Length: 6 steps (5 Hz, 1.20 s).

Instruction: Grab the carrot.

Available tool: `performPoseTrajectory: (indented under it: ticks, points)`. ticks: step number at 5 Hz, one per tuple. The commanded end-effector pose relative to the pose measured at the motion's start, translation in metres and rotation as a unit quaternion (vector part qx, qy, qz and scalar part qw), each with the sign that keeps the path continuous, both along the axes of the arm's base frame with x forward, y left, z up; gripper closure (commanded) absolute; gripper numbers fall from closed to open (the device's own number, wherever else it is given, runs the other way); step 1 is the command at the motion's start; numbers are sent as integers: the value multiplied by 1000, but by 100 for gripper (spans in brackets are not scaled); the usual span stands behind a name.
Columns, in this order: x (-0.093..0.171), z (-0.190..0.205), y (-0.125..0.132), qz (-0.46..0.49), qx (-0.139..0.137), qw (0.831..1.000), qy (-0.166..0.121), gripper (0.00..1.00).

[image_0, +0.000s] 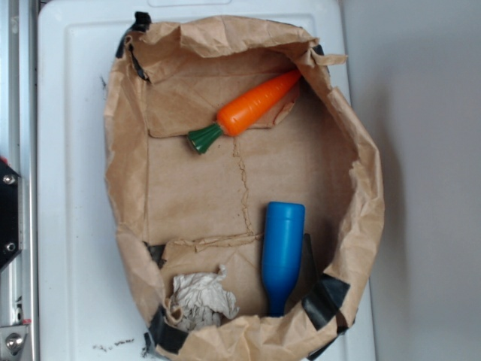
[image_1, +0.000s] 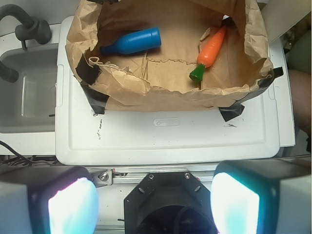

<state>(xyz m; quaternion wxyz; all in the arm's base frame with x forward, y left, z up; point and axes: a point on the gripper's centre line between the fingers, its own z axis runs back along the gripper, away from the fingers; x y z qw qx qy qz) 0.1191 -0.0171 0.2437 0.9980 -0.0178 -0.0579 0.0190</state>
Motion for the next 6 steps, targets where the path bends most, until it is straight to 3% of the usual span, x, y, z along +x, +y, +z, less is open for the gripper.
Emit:
performPoseTrajectory:
  ticks: [1,3,4,5,6]
  points:
    - [0,0,0,0,0,1000,0,0]
    - [21,-22,-3,44,27,999,-1,0]
    - [28,-21,-3,56,24,998,12,0]
    - [59,-29,16,57,21,998,16,0]
    - [110,-52,54,20,22,999,21,0]
